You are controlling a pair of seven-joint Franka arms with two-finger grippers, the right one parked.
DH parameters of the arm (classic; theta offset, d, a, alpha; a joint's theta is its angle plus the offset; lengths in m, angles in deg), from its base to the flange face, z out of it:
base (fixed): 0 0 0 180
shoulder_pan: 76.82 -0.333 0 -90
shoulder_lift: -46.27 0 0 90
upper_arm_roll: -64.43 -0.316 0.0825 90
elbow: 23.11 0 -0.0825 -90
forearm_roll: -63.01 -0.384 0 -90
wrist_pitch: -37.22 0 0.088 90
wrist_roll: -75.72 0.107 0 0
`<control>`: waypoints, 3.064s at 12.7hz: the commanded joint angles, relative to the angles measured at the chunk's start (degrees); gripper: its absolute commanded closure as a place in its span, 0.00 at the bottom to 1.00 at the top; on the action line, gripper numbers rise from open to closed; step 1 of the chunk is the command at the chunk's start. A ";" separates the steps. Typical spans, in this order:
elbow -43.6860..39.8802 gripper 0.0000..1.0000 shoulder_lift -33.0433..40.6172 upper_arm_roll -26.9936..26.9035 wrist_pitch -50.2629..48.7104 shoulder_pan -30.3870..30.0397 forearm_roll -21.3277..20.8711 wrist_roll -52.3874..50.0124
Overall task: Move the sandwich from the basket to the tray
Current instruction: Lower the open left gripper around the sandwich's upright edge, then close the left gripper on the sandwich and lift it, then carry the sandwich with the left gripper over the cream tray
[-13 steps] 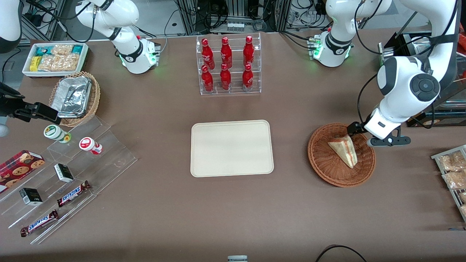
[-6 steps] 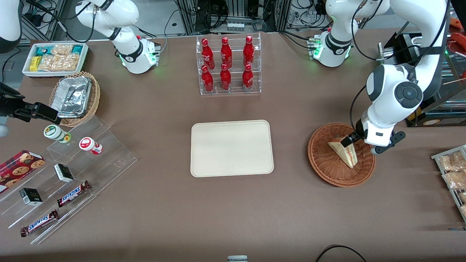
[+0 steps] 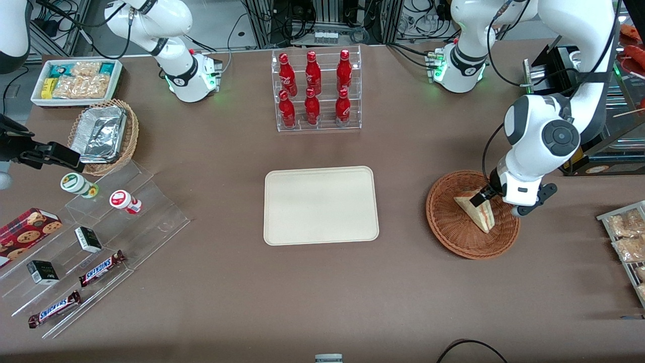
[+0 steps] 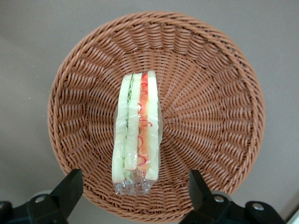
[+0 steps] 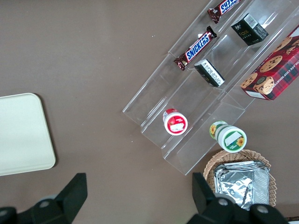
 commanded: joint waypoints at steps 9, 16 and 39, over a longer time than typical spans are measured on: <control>0.14 0.00 -6.14 -0.32 4.13 0.17 -0.24 -2.06; 0.23 1.00 -5.97 -0.41 3.52 0.17 -0.33 -1.88; -40.70 1.00 -24.22 2.14 -24.17 31.52 3.10 -0.56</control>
